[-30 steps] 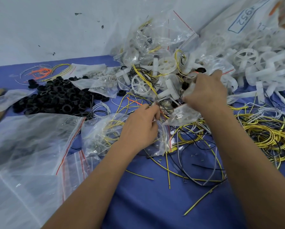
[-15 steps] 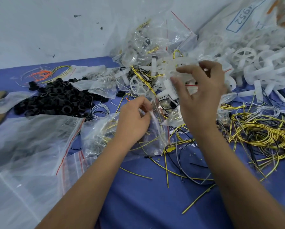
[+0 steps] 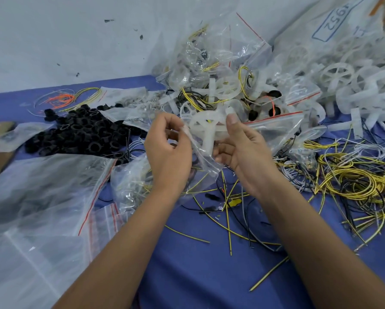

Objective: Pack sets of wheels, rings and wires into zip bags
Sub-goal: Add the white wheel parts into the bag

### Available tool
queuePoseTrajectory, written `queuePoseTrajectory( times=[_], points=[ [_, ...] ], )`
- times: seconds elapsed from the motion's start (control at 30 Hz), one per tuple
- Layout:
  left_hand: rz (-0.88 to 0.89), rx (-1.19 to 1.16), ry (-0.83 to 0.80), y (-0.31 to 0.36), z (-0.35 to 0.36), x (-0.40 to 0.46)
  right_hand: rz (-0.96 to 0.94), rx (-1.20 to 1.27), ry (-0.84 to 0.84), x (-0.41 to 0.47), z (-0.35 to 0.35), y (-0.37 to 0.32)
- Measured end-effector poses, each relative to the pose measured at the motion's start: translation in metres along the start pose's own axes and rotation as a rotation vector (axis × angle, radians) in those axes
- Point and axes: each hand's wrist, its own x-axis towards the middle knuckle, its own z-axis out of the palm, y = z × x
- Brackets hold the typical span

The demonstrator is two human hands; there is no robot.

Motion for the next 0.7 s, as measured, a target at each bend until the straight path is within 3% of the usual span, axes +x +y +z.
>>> queuePoseTrajectory(
  times=[0.17,0.37,0.43,0.53,0.7],
  points=[
    [0.028,-0.021,-0.005,0.008,-0.001,0.003,-0.066,-0.443,0.012,-0.002,-0.003,0.002],
    [0.225,0.215,-0.311,0.019,0.0,0.012,-0.393,-1.042,0.023,-0.001,-0.008,0.006],
    [0.225,0.221,-0.319,0.021,0.0,0.015,-0.414,-1.072,-0.002,0.0,-0.008,0.006],
    [0.172,0.17,-0.297,0.022,-0.003,0.018,-0.367,-0.927,-0.059,-0.001,-0.009,0.007],
    [0.165,0.097,-0.389,0.027,-0.009,0.022,-0.43,-1.062,-0.121,0.0,-0.012,0.01]
  ],
)
